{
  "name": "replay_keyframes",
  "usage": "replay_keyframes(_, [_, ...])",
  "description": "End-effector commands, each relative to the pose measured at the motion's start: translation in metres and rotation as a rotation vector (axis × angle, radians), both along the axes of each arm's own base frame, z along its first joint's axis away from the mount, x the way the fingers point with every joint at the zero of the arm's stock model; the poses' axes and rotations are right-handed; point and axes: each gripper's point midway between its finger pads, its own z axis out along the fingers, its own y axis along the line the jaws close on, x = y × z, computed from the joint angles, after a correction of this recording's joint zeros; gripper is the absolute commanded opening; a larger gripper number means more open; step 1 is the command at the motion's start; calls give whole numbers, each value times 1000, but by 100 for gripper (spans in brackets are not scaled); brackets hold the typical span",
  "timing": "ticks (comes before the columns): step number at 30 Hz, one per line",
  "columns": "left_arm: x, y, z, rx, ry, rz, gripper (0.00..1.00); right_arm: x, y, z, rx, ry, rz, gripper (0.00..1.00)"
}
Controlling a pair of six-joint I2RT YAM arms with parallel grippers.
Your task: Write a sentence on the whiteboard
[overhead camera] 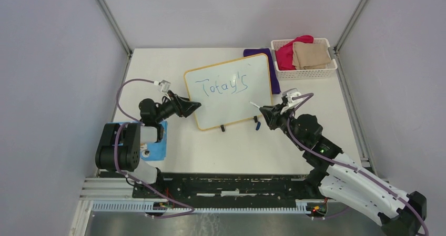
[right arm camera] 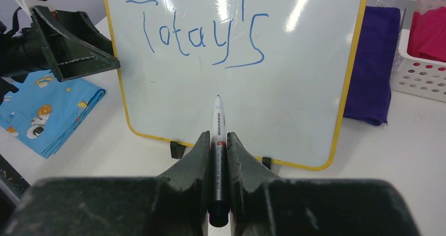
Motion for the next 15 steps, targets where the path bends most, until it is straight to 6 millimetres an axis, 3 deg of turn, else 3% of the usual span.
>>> replay_keyframes(1, [1,2,27,-92,-115,-54,68,1,10,41,93,-71,32,0])
replay_keyframes(11, [2,1,6,-99,-80,-59,64,7,16,37,80,-64,30,0])
replay_keyframes(15, [-4,-2,-12,-63,-39,-60,64,10,21,35,83,-54,36,0])
